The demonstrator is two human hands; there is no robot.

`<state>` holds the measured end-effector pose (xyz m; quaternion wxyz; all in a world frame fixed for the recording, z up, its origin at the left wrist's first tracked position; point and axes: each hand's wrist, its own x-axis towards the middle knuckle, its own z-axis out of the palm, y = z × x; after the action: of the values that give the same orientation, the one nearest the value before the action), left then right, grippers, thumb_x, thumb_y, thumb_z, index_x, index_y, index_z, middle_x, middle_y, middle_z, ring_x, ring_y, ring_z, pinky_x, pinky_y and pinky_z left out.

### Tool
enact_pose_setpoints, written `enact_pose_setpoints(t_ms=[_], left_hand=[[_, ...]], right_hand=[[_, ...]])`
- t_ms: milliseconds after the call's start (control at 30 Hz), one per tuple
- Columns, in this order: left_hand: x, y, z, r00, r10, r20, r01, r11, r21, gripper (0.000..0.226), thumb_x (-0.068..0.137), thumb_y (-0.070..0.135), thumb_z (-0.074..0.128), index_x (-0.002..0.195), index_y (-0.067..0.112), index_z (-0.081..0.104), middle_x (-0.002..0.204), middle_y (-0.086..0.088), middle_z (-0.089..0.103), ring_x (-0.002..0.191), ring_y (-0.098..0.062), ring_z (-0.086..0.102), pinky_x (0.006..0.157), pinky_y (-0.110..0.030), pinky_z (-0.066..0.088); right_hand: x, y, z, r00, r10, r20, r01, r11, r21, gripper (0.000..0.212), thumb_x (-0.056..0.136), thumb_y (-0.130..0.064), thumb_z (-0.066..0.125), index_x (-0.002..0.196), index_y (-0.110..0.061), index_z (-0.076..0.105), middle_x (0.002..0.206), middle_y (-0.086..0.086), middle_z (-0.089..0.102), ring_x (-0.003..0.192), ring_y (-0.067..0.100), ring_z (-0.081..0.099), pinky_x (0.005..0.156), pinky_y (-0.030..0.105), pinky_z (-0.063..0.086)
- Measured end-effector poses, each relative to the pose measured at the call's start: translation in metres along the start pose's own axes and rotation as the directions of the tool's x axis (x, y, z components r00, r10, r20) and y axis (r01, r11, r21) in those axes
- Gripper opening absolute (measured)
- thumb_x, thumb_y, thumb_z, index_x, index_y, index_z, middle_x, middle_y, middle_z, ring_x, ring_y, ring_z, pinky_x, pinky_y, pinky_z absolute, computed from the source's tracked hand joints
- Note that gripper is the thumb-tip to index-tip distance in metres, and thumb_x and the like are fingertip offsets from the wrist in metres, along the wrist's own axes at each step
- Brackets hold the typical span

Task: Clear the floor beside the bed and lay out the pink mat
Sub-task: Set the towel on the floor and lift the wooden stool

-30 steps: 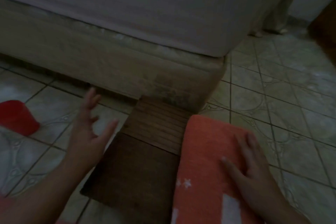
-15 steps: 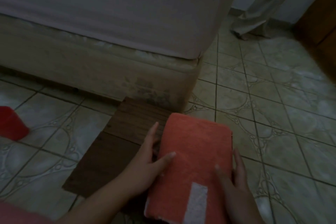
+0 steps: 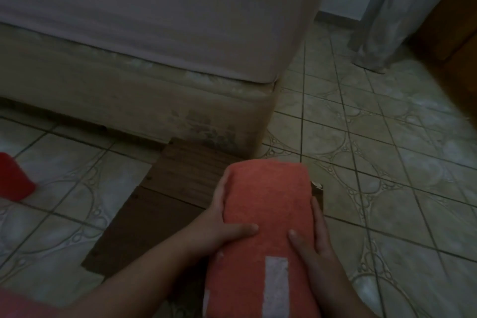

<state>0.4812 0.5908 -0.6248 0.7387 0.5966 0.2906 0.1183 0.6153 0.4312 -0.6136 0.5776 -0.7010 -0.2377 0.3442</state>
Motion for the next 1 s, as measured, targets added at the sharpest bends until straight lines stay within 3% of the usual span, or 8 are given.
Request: enact_pose_setpoints(t_ms=[100, 267, 400, 500, 667, 800, 933, 1000], left_hand=[[0.005, -0.002, -0.004, 1.0, -0.002, -0.016, 0.002, 1.0, -0.03, 0.12, 0.057, 0.02, 0.085, 0.13, 0.067, 0.003, 0.145, 0.009, 0.034, 0.125, -0.008, 0.049, 0.106, -0.037, 0.042], [0.013, 0.003, -0.005, 0.999, -0.039, -0.036, 0.032, 0.983, -0.179, 0.127, 0.05, 0.027, 0.09, 0.133, 0.066, 0.002, 0.131, 0.002, 0.044, 0.113, -0.013, 0.058, 0.08, -0.032, 0.057], [0.02, 0.002, -0.009, 0.995, -0.074, -0.072, 0.054, 0.967, -0.249, 0.129, 0.043, 0.034, 0.088, 0.14, 0.055, 0.007, 0.128, -0.002, 0.045, 0.108, -0.012, 0.059, 0.071, -0.028, 0.057], [0.018, -0.001, -0.01, 0.998, -0.059, -0.024, 0.05, 0.955, -0.292, 0.141, 0.029, 0.046, 0.092, 0.145, 0.046, 0.011, 0.132, 0.004, 0.046, 0.11, -0.01, 0.057, 0.075, -0.027, 0.055], [0.026, -0.003, -0.015, 0.991, 0.111, -0.073, -0.12, 0.983, -0.139, 0.175, -0.004, 0.079, 0.07, 0.145, 0.004, 0.021, 0.125, -0.005, 0.051, 0.098, -0.002, 0.058, 0.059, -0.002, 0.045], [0.026, 0.001, -0.012, 1.0, -0.024, -0.014, 0.022, 0.994, -0.105, 0.126, 0.046, 0.049, 0.083, 0.144, 0.048, 0.005, 0.143, 0.006, 0.035, 0.111, 0.001, 0.05, 0.087, -0.023, 0.049], [0.021, 0.005, -0.014, 0.994, 0.009, -0.106, -0.015, 0.998, -0.062, 0.114, 0.056, 0.041, 0.087, 0.134, 0.065, 0.007, 0.131, 0.005, 0.049, 0.111, -0.005, 0.06, 0.098, -0.035, 0.049], [0.01, 0.007, -0.016, 0.993, 0.054, -0.104, -0.054, 0.999, 0.003, 0.105, 0.061, 0.043, 0.083, 0.127, 0.074, 0.009, 0.123, 0.018, 0.052, 0.107, 0.004, 0.061, 0.091, -0.026, 0.052]], right_hand=[[0.006, 0.0, -0.002, 0.995, 0.074, -0.064, -0.069, 0.995, 0.07, 0.078, 0.063, -0.038, 0.073, 0.132, -0.054, 0.04, 0.127, -0.014, 0.059, 0.109, 0.005, 0.061, 0.094, 0.035, 0.049], [0.005, -0.006, 0.002, 0.981, -0.078, -0.177, 0.076, 0.997, -0.018, 0.079, 0.068, -0.009, 0.079, 0.131, -0.046, 0.046, 0.122, -0.016, 0.064, 0.106, 0.001, 0.063, 0.084, 0.023, 0.055], [0.013, -0.017, 0.006, 0.99, 0.121, -0.074, -0.105, 0.976, 0.192, 0.078, 0.057, -0.017, 0.081, 0.128, -0.032, 0.052, 0.111, 0.0, 0.071, 0.097, 0.019, 0.07, 0.084, 0.044, 0.056], [0.019, -0.031, 0.003, 0.991, 0.137, 0.012, -0.135, 0.95, 0.282, 0.077, 0.057, -0.009, 0.077, 0.127, -0.03, 0.052, 0.11, 0.003, 0.072, 0.097, 0.025, 0.07, 0.081, 0.046, 0.057], [0.022, -0.022, 0.007, 0.988, 0.135, 0.074, -0.152, 0.933, 0.326, 0.07, 0.065, -0.009, 0.073, 0.127, -0.034, 0.053, 0.113, 0.003, 0.071, 0.102, 0.027, 0.068, 0.084, 0.048, 0.056], [0.018, -0.006, 0.016, 0.99, 0.134, -0.055, -0.128, 0.987, 0.092, 0.053, 0.081, -0.014, 0.068, 0.128, -0.031, 0.052, 0.113, 0.001, 0.07, 0.101, 0.02, 0.068, 0.095, 0.049, 0.051], [0.01, -0.008, 0.016, 0.991, 0.008, -0.132, -0.03, 0.986, -0.163, 0.075, 0.08, -0.031, 0.07, 0.14, -0.048, 0.027, 0.138, -0.01, 0.049, 0.119, 0.004, 0.052, 0.103, 0.034, 0.042], [0.002, -0.01, 0.014, 0.995, -0.058, -0.085, 0.037, 0.972, -0.233, 0.08, 0.075, -0.048, 0.066, 0.138, -0.06, 0.018, 0.144, -0.017, 0.037, 0.128, -0.002, 0.04, 0.108, 0.033, 0.036]])
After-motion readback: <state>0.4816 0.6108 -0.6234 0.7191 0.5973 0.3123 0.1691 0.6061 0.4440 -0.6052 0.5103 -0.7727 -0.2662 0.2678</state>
